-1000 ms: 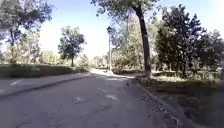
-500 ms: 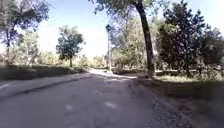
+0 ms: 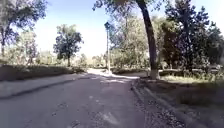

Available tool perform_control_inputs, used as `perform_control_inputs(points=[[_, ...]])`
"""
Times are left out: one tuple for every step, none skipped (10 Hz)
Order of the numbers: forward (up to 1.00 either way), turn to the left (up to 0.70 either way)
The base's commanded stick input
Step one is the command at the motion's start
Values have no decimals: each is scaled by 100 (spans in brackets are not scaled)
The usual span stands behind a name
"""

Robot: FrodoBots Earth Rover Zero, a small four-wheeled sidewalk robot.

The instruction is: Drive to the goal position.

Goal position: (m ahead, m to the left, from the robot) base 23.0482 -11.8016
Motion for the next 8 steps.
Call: perform_control_inputs(points=[[85, 0], [85, 0], [85, 0], [85, 0], [85, 0], [85, 0], [85, 0], [85, 0]])
